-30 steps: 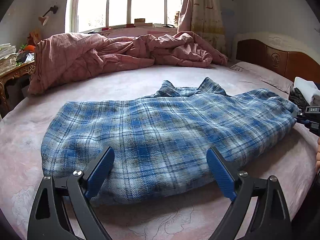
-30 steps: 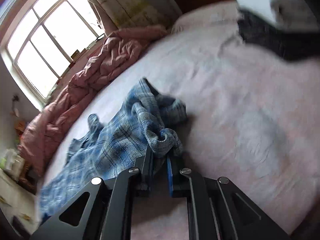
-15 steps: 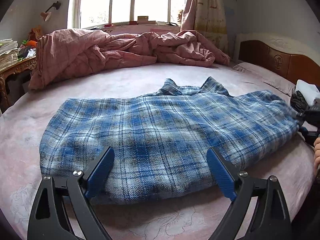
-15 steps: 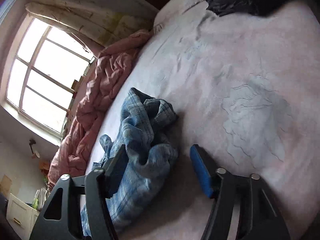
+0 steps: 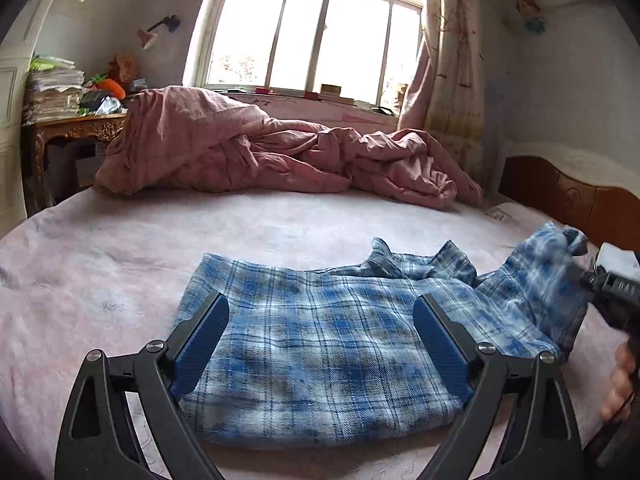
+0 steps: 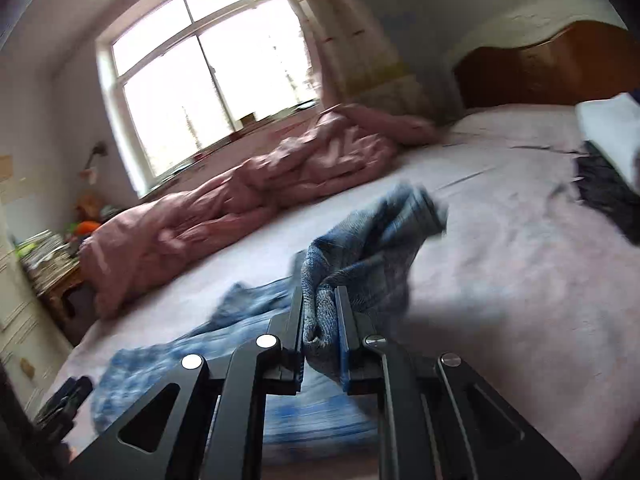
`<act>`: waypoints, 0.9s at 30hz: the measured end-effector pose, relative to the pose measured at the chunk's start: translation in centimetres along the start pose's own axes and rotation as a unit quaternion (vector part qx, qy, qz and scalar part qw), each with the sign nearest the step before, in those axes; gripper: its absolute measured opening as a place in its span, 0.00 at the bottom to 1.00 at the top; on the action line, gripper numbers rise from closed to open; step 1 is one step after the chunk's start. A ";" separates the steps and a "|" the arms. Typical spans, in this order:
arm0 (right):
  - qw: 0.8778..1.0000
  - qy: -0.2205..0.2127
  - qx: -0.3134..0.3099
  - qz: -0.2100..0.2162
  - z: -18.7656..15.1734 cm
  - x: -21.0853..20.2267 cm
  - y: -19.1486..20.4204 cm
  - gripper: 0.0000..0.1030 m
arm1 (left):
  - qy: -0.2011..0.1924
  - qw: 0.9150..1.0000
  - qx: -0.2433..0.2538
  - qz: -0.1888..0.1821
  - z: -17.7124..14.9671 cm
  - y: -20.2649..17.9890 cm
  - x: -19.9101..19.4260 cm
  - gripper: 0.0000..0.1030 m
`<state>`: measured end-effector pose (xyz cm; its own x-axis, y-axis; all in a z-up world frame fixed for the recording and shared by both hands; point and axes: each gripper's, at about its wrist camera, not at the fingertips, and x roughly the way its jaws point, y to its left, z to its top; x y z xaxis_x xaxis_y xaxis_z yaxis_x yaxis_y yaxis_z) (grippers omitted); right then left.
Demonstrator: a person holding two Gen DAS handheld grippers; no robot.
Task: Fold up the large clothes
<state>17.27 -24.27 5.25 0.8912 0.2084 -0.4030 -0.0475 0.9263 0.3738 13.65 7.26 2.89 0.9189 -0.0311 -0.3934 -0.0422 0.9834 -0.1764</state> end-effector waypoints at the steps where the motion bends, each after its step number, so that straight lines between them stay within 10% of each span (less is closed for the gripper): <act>1: 1.000 0.022 -0.002 0.018 -0.7 0.9 1.1 0.13 | 0.001 1.000 -0.005 0.000 0.0 0.3 0.0 0.90; 7: 0.988 0.139 -0.040 0.054 -6.5 5.1 4.5 0.13 | 0.008 1.000 -0.015 0.000 0.1 1.1 0.0 0.90; 15: 0.979 0.159 -0.096 0.088 -6.7 3.7 5.5 0.15 | 0.022 1.000 0.005 -0.010 -0.4 -0.4 0.6 0.90; 20: 0.979 0.091 -0.173 0.060 -4.1 0.5 6.9 0.59 | 0.019 0.999 0.029 -0.001 -0.8 -1.3 0.6 0.90; 27: 0.984 0.089 -0.150 0.020 0.7 4.6 6.3 0.37 | 0.031 0.999 0.024 0.018 -0.4 -0.6 1.1 0.91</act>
<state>21.37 -17.67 6.31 0.7935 0.2738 -0.5435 -0.2364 0.9616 0.1392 14.51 6.54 2.22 0.8913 -0.0052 -0.4534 -0.0543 0.9915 -0.1180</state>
